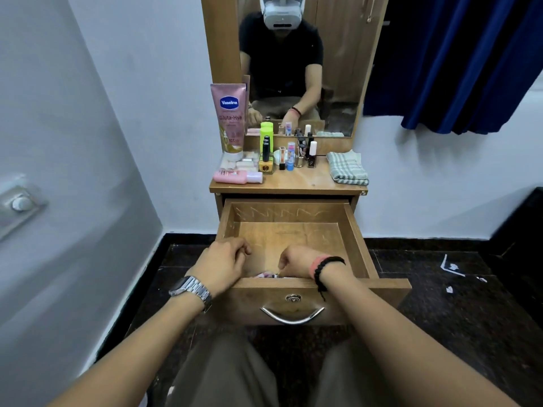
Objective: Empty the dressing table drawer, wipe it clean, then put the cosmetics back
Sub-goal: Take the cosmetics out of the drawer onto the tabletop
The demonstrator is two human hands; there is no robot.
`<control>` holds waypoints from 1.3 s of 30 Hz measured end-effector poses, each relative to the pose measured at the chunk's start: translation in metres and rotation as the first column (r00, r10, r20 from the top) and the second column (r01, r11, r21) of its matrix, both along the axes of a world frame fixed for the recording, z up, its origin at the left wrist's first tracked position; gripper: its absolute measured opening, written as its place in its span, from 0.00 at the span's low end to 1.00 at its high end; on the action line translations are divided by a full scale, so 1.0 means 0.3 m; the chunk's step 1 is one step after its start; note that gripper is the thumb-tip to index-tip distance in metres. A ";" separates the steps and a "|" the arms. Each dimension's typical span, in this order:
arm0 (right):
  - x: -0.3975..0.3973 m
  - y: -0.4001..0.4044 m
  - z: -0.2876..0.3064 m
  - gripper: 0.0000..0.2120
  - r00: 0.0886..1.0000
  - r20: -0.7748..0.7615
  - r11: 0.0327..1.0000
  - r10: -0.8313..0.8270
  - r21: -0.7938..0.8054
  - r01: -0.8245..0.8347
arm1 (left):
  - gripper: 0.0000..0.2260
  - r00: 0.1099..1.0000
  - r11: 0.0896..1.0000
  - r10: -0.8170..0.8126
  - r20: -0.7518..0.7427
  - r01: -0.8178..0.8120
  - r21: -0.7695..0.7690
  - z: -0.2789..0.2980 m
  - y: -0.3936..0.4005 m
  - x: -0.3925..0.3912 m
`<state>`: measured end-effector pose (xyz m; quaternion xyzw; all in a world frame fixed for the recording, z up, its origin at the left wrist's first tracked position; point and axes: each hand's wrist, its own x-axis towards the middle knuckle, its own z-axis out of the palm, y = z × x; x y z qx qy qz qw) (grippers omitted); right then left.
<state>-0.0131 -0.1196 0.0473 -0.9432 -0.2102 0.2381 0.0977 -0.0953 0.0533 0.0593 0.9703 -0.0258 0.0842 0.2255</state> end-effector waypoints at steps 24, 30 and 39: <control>0.112 -0.184 0.117 0.06 0.824 -0.489 0.246 -0.286 0.794 0.556 | 0.13 0.991 0.995 -0.014 -0.134 0.027 0.096 0.030 -0.027 -0.006; 0.242 -0.185 0.197 0.09 0.819 -0.013 0.484 -0.574 0.801 0.352 | 0.13 0.980 0.988 -0.050 -0.191 0.077 0.135 0.022 -0.019 0.006; 0.473 -0.191 0.315 0.16 0.728 0.128 0.470 -0.673 0.835 0.287 | 0.12 0.973 0.988 -0.071 -0.217 0.099 0.118 0.017 -0.018 0.005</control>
